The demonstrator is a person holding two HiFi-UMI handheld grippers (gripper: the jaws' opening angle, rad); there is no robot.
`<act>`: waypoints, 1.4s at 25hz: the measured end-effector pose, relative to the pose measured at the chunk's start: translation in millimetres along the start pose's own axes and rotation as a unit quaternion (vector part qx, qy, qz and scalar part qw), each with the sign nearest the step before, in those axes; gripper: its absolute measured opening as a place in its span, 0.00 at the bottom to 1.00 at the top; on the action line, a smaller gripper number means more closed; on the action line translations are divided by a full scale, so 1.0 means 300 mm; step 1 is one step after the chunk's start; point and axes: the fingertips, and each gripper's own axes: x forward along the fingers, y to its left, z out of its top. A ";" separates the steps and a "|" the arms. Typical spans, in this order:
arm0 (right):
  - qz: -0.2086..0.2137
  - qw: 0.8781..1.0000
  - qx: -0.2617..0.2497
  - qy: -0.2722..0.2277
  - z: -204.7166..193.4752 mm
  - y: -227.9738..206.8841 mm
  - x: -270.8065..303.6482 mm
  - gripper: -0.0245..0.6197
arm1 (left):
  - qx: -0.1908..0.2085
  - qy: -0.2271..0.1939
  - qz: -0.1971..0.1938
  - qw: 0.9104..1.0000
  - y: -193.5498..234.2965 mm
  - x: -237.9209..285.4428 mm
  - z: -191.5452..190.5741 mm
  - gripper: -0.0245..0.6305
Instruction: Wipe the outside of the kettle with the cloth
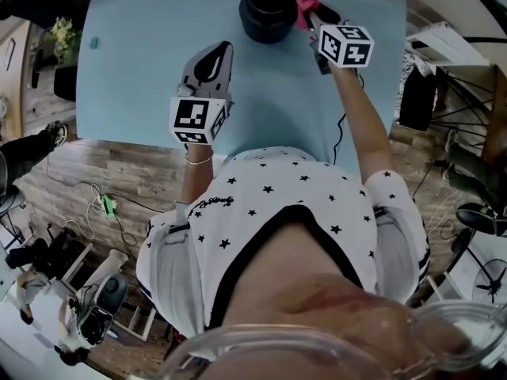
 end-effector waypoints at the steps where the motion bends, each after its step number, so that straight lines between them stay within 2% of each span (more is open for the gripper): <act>1: -0.002 1.000 0.001 0.004 -0.011 -0.007 0.006 0.14 | 0.000 0.002 0.003 1.000 0.003 0.001 -0.003 0.08; 7: -0.008 0.999 0.014 0.037 -0.101 -0.034 0.049 0.14 | -0.006 0.011 0.015 1.000 0.029 -0.005 -0.026 0.08; 19: -0.010 0.994 0.056 0.092 -0.264 -0.071 0.116 0.14 | -0.022 0.013 0.010 1.000 0.040 0.015 -0.033 0.08; 35: -0.023 0.990 0.049 0.132 -0.350 -0.082 0.134 0.14 | -0.017 0.013 0.019 1.000 0.045 -0.011 -0.025 0.08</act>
